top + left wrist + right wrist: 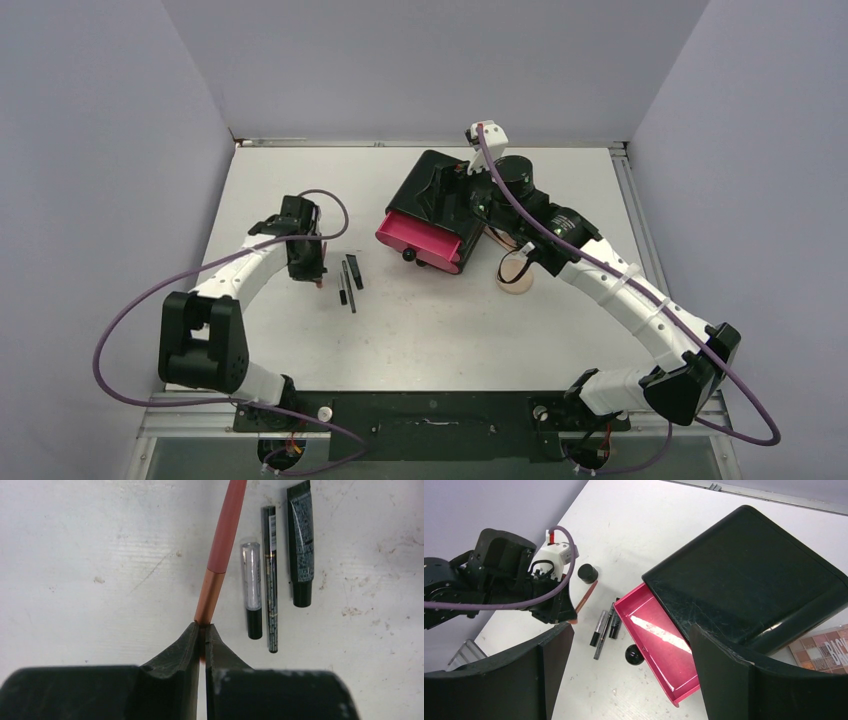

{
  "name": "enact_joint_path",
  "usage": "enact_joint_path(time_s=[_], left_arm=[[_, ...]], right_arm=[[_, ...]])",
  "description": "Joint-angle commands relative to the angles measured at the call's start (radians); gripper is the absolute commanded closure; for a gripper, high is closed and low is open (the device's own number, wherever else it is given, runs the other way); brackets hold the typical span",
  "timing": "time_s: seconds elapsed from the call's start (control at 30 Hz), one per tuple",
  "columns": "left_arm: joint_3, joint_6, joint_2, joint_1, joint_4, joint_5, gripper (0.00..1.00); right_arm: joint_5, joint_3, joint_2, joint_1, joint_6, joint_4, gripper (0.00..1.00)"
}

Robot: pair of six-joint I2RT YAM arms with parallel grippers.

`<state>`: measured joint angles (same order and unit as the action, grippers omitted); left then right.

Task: Organize the makeup
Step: Pick up the makeup brush from the center of the board.

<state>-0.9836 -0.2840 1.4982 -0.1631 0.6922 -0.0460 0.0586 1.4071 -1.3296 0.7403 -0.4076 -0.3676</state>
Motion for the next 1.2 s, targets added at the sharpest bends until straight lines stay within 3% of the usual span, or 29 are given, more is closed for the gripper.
enact_joint_path(time_s=[0.0, 0.43, 0.67, 0.9, 1.17], left_arm=[[0.042, -0.016, -0.112, -0.012, -0.038, 0.017, 1.0], [0.085, -0.04, -0.303, -0.124, -0.072, -0.21, 1.0], [0.096, -0.049, -0.342, -0.138, -0.091, -0.209, 1.0], [0.086, -0.047, -0.336, -0.136, -0.075, -0.209, 1.0], [0.081, -0.043, -0.347, -0.132, -0.072, -0.196, 1.0]], right_arm=[[0.014, -0.005, -0.017, -0.003, -0.043, 0.051, 0.17], [0.058, -0.06, -0.016, 0.0, -0.165, 0.135, 0.17], [0.063, -0.068, 0.014, 0.006, -0.279, 0.062, 0.18], [0.047, -0.177, 0.117, 0.016, -0.36, 0.063, 0.19], [0.044, -0.12, 0.076, 0.046, -0.385, 0.004, 0.19]])
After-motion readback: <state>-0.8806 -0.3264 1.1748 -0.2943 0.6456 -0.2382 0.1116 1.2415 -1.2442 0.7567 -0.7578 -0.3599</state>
